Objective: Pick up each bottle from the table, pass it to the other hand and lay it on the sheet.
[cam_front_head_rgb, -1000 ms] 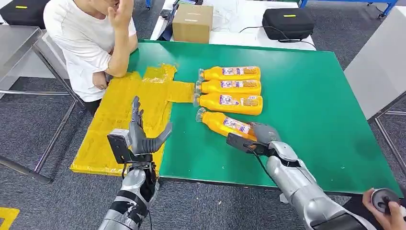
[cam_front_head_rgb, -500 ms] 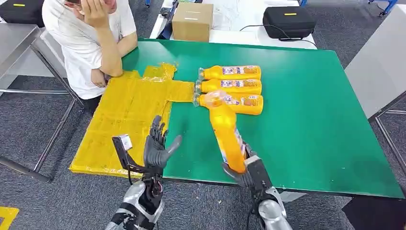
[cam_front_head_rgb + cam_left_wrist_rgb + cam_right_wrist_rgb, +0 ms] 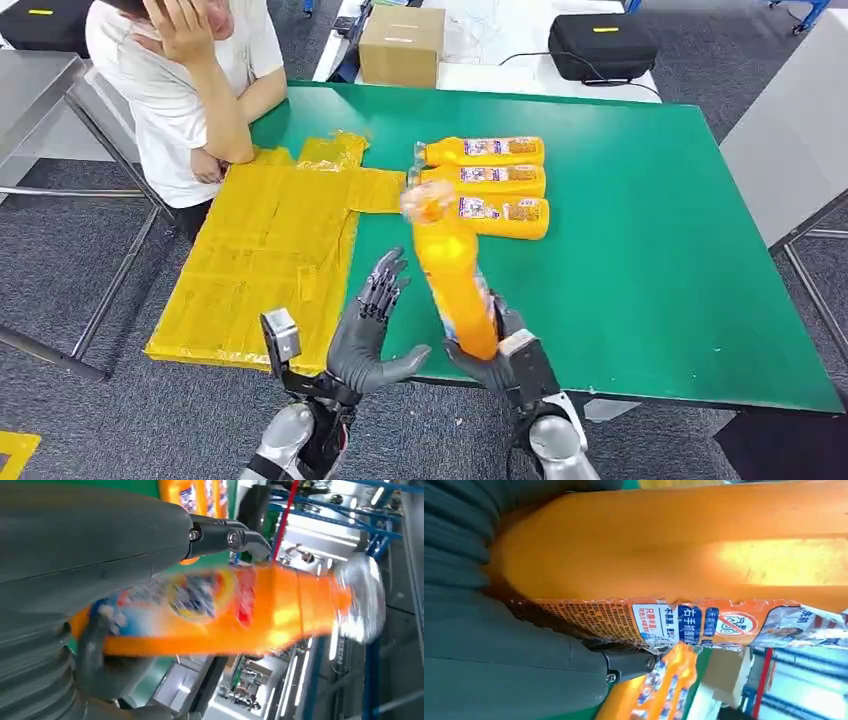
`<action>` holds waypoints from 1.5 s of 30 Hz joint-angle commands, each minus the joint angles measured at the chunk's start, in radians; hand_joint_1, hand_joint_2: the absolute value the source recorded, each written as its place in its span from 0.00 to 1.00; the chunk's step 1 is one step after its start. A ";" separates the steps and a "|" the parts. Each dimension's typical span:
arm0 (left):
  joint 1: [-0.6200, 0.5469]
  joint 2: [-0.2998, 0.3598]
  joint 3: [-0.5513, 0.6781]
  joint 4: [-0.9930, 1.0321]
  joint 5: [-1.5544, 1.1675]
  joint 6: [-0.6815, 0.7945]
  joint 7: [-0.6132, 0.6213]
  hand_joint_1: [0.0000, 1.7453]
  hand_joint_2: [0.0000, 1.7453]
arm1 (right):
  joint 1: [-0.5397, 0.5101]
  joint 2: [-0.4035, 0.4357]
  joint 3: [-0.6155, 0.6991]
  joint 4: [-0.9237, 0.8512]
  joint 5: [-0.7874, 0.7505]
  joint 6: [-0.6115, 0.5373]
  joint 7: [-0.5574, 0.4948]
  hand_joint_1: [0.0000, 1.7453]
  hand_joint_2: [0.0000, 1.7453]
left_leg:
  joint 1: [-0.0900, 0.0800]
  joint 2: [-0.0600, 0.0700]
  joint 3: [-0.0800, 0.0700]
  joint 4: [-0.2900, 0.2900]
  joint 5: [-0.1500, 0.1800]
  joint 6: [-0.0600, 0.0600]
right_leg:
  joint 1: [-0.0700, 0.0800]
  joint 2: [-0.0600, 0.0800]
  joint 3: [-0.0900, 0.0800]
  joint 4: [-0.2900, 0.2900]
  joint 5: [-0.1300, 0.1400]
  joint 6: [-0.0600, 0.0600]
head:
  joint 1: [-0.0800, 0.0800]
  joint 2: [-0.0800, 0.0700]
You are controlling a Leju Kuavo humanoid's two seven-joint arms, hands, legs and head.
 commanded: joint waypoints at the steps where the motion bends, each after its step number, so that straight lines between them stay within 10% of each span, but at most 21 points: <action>1: -0.005 0.039 -0.033 -0.027 -0.018 0.002 0.006 0.00 1.00 | -0.095 -0.012 0.129 0.143 0.054 0.005 0.018 1.00 1.00 | 0.001 0.003 0.007 -0.001 -0.003 -0.001 | 0.001 0.003 0.006 -0.001 -0.002 -0.002 | 0.000 0.000; 19: -0.037 0.018 0.023 0.069 0.118 0.039 0.155 0.00 1.00 | -0.103 -0.035 0.350 0.091 0.381 -0.287 0.063 1.00 1.00 | 0.001 0.001 0.008 0.000 -0.003 -0.002 | 0.001 0.001 0.007 -0.001 -0.003 -0.002 | 0.000 0.000; 37: -0.043 0.023 0.015 0.027 0.163 -0.072 0.095 0.00 1.00 | -0.115 -0.021 0.397 0.173 0.329 -0.216 0.039 1.00 1.00 | 0.001 0.000 0.006 -0.001 -0.002 -0.002 | 0.001 0.000 0.006 -0.001 -0.003 -0.002 | 0.000 0.000; 38: -0.045 0.023 0.015 0.030 0.174 -0.089 0.091 1.00 1.00 | -0.113 -0.020 0.392 0.173 0.313 -0.203 0.032 1.00 1.00 | 0.001 0.000 0.007 0.000 -0.003 -0.002 | 0.001 0.000 0.007 -0.001 -0.003 -0.002 | 0.000 0.000; 40: -0.043 0.021 0.022 0.028 0.212 -0.141 0.078 1.00 1.00 | -0.109 -0.019 0.389 0.173 0.303 -0.186 0.031 0.83 1.00 | 0.001 0.000 0.005 0.000 -0.002 -0.001 | 0.001 0.000 0.004 -0.001 -0.002 -0.001 | 0.000 0.000; 43: -0.037 0.025 0.022 0.019 0.260 -0.216 0.066 1.00 1.00 | -0.099 -0.013 0.368 0.172 0.248 -0.132 0.014 0.10 1.00 | 0.001 0.000 0.005 0.000 -0.002 -0.001 | 0.001 0.000 0.005 -0.001 -0.002 -0.002 | 0.000 0.000; 45: -0.034 0.024 0.026 0.018 0.259 -0.244 0.053 1.00 1.00 | -0.094 -0.013 0.364 0.167 0.242 -0.118 0.012 0.00 1.00 | 0.001 -0.001 0.004 0.000 -0.002 -0.001 | 0.001 -0.001 0.003 -0.001 -0.002 -0.001 | 0.000 0.000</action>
